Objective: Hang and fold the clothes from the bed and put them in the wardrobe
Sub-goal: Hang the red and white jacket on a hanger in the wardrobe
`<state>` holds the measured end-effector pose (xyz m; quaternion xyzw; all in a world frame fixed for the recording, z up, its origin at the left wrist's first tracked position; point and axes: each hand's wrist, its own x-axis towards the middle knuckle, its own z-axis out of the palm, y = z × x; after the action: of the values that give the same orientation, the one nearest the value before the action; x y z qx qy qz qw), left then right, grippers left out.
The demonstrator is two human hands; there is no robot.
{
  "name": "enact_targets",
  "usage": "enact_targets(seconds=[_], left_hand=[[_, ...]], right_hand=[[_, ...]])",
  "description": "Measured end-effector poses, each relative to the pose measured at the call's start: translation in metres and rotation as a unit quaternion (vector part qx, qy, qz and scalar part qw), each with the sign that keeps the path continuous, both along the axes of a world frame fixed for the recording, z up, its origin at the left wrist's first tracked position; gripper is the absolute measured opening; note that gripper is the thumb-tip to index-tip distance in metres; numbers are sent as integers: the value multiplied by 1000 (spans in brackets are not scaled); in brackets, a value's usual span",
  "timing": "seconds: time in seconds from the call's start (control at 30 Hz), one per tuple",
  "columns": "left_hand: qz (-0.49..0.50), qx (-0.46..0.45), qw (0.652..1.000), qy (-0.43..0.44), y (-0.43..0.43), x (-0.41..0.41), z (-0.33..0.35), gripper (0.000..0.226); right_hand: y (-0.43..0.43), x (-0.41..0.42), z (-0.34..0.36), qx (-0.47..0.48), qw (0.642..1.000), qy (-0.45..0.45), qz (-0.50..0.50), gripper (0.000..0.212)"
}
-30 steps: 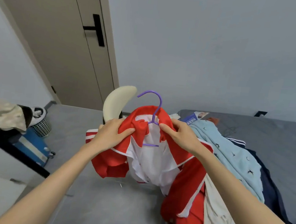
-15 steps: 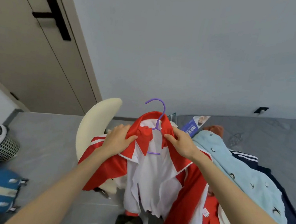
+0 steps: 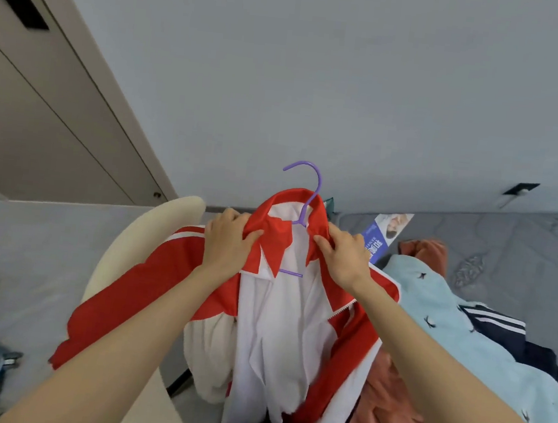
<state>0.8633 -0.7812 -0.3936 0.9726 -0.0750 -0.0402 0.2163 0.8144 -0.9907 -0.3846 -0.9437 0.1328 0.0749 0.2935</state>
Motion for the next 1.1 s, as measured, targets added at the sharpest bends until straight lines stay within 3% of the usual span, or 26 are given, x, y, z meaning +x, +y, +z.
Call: enact_targets(seconds=[0.07,0.13,0.2,0.3,0.37,0.43,0.5,0.57,0.6,0.7,0.8,0.87,0.93,1.0,1.07,1.1], left_hand=[[5,-53,997,53,-8,13,-25,51],[25,-174,977,124,-15,17,-51,65],[51,-227,959,162,-18,10,-78,70],[69,-202,953,213,-13,-15,-120,70],[86,-193,942,262,-7,-37,-142,69],[120,-170,925,318,0,-58,-161,65],[176,-138,905,361,6,-77,-177,51],[267,-135,873,384,11,-94,-189,21],[315,-152,854,385,13,-101,-193,12],[452,-207,791,357,21,-117,-207,39],[528,-272,732,334,20,-122,-212,27],[584,-357,651,329,17,-115,-212,56],[624,-417,564,344,15,-107,-219,63],[616,-440,548,356,12,-106,-225,40],[620,-423,578,320,9,-105,-230,21],[632,-410,590,291,9,-103,-230,25]], right_hand=[[-3,17,-25,1,1000,16,-7,27],[-6,33,-53,-2,999,37,-21,31],[-8,40,-81,7,998,51,-41,42],[-10,30,-119,9,997,58,-49,53],[-8,13,-139,10,997,58,-51,47],[-3,-6,-155,77,992,88,-49,35],[8,-25,-170,139,981,136,-18,26],[20,-40,-184,148,975,164,9,21],[27,-45,-189,151,975,165,16,20],[54,-57,-204,170,964,202,40,21],[82,-59,-217,155,951,260,60,26],[93,-58,-224,132,957,251,61,23],[97,-57,-228,126,963,236,42,32],[93,-59,-225,143,967,209,28,25],[85,-64,-217,127,979,154,31,15],[79,-65,-213,114,986,121,20,12]])
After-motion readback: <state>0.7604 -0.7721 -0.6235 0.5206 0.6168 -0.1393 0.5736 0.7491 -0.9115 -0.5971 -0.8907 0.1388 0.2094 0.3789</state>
